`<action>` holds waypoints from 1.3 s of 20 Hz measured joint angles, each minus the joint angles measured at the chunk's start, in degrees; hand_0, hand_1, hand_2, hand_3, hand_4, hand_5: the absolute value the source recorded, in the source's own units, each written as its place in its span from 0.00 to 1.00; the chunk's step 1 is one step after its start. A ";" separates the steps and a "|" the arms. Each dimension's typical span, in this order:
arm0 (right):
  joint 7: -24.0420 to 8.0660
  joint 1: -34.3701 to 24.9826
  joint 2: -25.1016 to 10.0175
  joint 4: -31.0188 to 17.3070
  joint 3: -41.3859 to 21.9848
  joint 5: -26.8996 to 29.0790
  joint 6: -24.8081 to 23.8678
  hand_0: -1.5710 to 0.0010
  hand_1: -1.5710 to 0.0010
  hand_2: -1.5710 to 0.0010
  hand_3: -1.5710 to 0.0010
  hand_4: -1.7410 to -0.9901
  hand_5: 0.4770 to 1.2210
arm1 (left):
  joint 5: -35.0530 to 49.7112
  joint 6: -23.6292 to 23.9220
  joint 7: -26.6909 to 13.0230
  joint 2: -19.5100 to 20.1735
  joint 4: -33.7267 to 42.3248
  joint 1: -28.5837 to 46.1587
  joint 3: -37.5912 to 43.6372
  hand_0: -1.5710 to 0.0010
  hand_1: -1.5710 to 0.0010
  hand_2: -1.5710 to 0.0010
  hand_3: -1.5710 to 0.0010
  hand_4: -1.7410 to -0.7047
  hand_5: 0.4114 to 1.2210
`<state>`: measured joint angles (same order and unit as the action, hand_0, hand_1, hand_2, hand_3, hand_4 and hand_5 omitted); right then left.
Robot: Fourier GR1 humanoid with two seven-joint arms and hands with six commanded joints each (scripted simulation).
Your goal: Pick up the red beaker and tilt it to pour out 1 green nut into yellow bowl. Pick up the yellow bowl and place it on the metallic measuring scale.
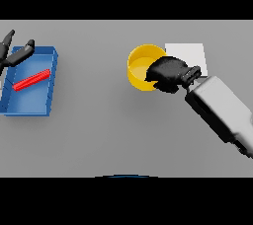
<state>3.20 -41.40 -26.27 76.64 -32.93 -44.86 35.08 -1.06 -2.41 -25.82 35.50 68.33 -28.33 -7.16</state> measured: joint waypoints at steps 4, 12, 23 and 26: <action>0.84 -2.28 -2.02 -3.58 2.74 -0.30 -4.05 0.01 0.00 0.03 0.26 0.00 1.00 | 0.69 0.37 -1.24 -0.10 0.85 0.44 0.47 1.00 1.00 1.00 1.00 0.87 0.40; 2.06 -5.45 -3.81 -16.79 6.20 -1.76 -12.13 0.00 0.00 0.01 0.27 0.00 1.00 | 0.94 1.15 -4.62 -0.02 3.92 1.29 0.21 1.00 1.00 1.00 1.00 0.86 0.43; 5.42 -6.70 -2.63 -31.67 8.12 -1.56 -18.19 0.00 0.00 0.12 0.13 0.00 1.00 | 0.47 1.42 -6.39 -0.25 3.36 1.20 -0.12 1.00 1.00 1.00 1.00 0.85 0.49; 5.74 -6.75 -1.83 -33.60 8.35 -1.35 -19.17 0.00 0.00 0.12 0.11 0.00 1.00 | 0.16 1.57 -7.05 -0.31 3.18 0.83 -0.29 1.00 1.00 1.00 1.00 0.86 0.48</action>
<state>8.94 -48.15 -28.10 43.05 -24.57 -46.21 15.91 -0.90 -0.84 -32.86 35.18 71.52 -27.49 -7.45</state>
